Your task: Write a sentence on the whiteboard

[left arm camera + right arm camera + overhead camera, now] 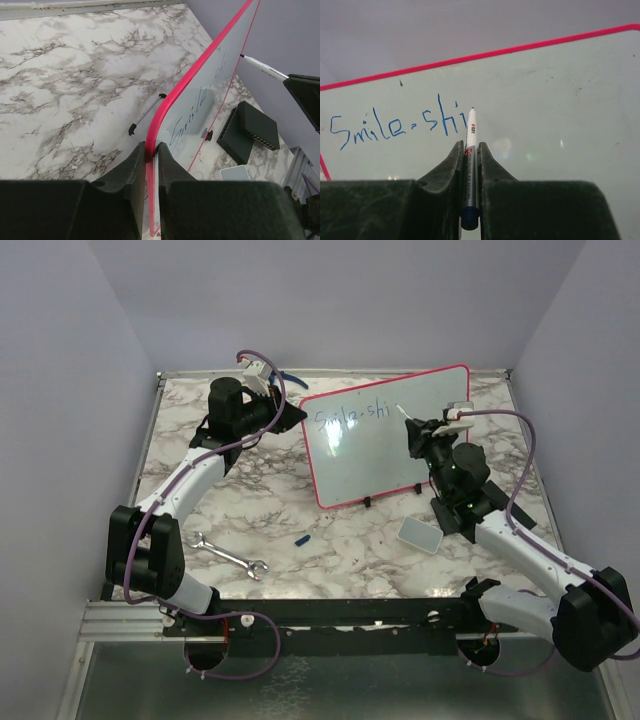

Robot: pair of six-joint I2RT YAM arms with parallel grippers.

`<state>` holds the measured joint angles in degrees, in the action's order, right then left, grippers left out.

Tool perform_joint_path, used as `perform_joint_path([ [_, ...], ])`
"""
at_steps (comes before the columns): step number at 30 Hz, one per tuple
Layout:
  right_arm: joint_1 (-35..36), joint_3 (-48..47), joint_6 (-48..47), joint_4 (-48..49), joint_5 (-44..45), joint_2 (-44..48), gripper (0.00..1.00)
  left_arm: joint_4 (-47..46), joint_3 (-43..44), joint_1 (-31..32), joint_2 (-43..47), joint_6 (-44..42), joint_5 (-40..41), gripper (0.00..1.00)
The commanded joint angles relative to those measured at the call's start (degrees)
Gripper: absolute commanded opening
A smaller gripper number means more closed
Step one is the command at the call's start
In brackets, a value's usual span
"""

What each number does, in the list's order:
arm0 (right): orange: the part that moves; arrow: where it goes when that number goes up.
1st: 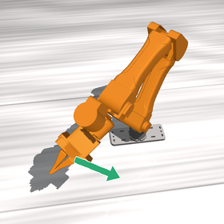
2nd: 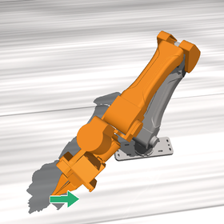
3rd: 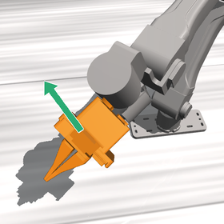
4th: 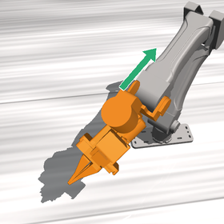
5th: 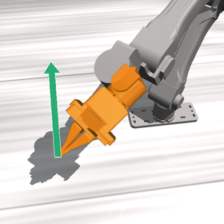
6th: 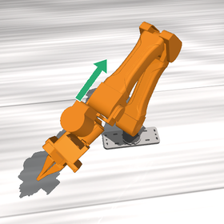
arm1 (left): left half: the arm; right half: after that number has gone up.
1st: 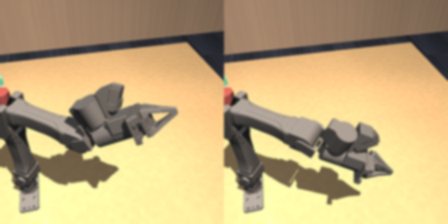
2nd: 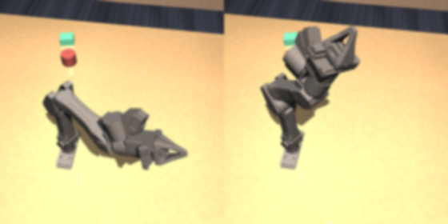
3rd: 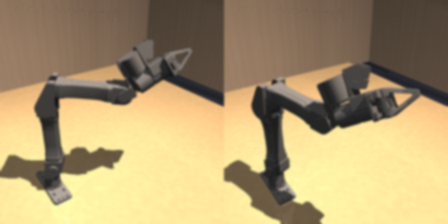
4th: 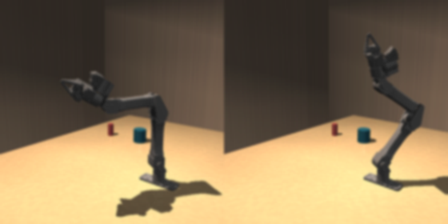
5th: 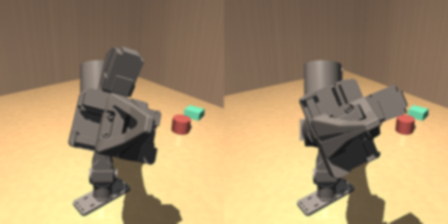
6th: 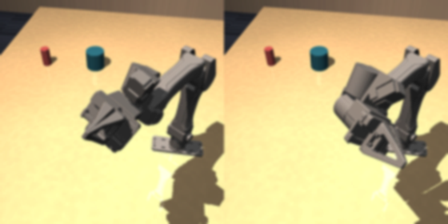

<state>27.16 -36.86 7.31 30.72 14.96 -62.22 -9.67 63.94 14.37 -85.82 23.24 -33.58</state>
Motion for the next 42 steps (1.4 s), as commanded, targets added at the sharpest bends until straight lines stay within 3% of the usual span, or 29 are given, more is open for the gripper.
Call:
perform_joint_path([
  [1,-0.09,0.14,-0.17,-0.01,0.57,-1.16,0.01,-0.49,-0.40,-0.48,2.22,-0.92,0.89,0.03],
  [42,-0.09,3.52,1.24,-2.04,0.50,-1.51,0.01,-0.51,-0.19,-0.44,1.97,-0.84,0.71,0.03],
])
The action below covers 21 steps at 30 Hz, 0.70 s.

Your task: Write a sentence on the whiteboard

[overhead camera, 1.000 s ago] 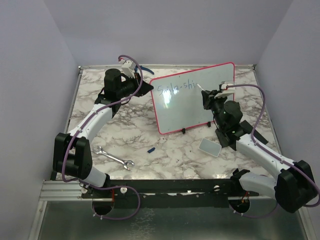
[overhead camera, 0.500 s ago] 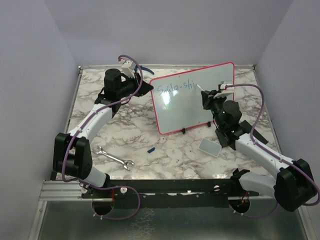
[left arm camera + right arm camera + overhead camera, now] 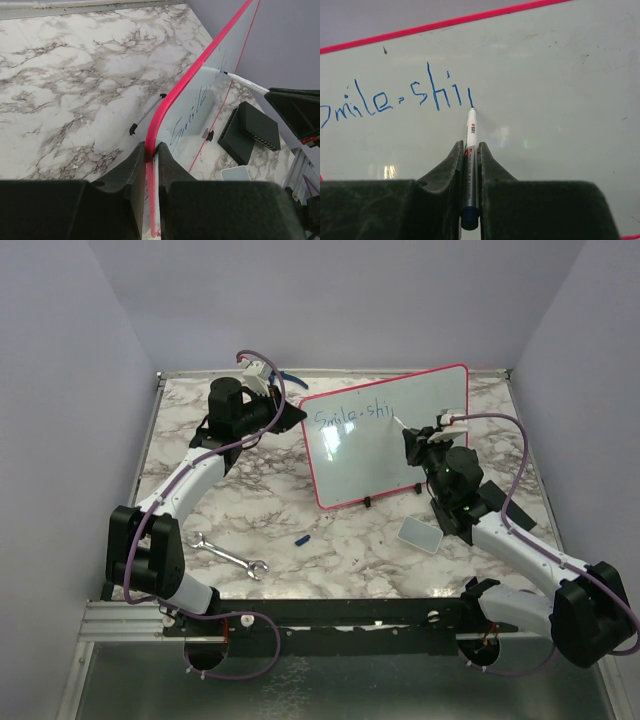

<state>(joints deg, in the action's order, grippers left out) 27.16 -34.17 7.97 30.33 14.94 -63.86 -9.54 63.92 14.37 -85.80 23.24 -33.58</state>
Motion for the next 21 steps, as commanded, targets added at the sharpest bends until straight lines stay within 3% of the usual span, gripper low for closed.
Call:
perform_joint_path([
  [1,-0.11,0.66,0.63,-1.40,0.53,-0.05,0.01,-0.59,-0.18,-0.43,2.01,-0.80,0.71,0.03],
  [21,-0.11,-3.34,-1.68,3.68,-0.14,-2.21,0.01,-0.64,-0.20,-0.48,2.00,-0.86,0.63,0.03],
])
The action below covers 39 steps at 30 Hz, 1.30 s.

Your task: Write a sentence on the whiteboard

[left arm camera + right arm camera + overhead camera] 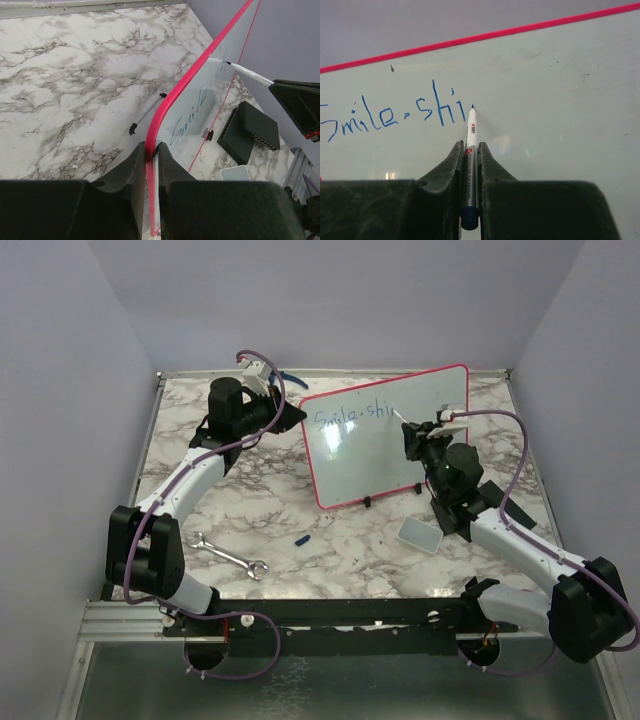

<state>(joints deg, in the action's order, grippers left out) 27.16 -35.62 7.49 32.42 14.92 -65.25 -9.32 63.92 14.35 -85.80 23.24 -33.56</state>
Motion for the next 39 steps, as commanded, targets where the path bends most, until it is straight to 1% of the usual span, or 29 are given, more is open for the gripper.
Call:
perform_joint_path([
  [1,-0.09,-1.98,-1.35,1.66,0.09,-0.79,0.01,-0.85,-0.21,-0.46,1.97,-0.90,0.60,0.03],
  [17,-0.09,-0.54,-1.50,1.76,3.67,-0.06,0.01,-0.83,-0.32,-0.46,2.31,-1.00,0.69,0.03],
  [39,-0.09,3.28,0.56,-0.86,3.96,1.27,0.01,-0.87,-0.33,-0.45,2.47,-0.78,0.69,0.03],
])
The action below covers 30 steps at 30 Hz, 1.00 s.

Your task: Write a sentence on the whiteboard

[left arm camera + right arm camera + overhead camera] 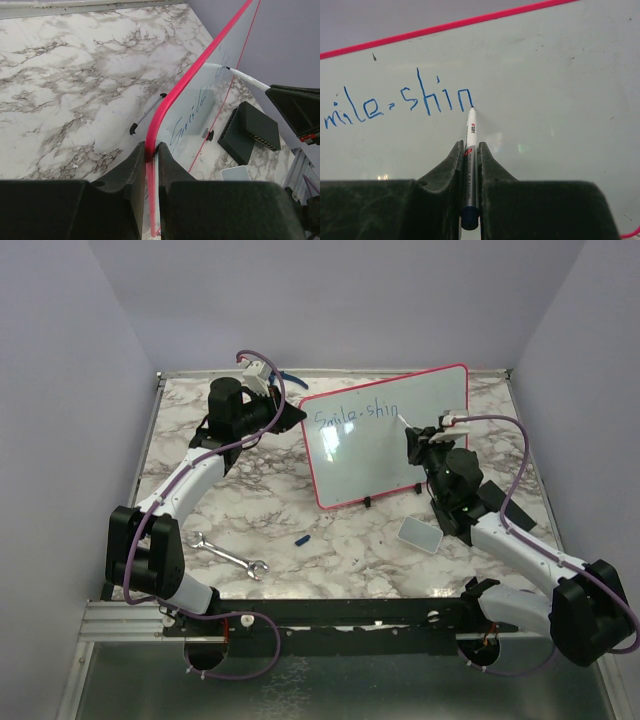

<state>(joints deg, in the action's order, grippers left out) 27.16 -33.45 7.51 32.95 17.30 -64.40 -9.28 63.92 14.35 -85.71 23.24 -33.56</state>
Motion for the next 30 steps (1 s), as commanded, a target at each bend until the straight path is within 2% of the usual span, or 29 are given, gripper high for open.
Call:
perform_joint_path([
  [1,-0.12,1.07,0.56,-1.40,1.53,0.42,0.01,-0.92,-0.29,-0.46,2.36,-0.80,0.61,0.03],
  [8,-0.10,-1.08,0.34,-3.36,1.20,-0.11,0.01,-0.79,-0.38,-0.46,2.84,-1.14,0.51,0.03],
  [13,-0.09,-1.49,-1.86,-4.95,-3.47,4.26,0.01,-0.49,-0.54,-0.46,2.36,-1.11,0.45,0.03],
  [20,-0.15,-3.79,-1.97,-9.51,-2.11,6.69,0.01,-0.44,-1.20,-0.46,3.08,-1.25,0.81,0.02],
  [25,-5.61,-2.97,1.72,-7.66,-12.45,6.68,0.01,0.28,-1.52,-0.46,3.16,-1.83,1.07,0.02],
  [30,-9.06,-1.92,2.29,-6.58,-15.08,7.40,0.01,1.38,-2.04,-0.45,4.25,-2.97,2.54,0.02],
])
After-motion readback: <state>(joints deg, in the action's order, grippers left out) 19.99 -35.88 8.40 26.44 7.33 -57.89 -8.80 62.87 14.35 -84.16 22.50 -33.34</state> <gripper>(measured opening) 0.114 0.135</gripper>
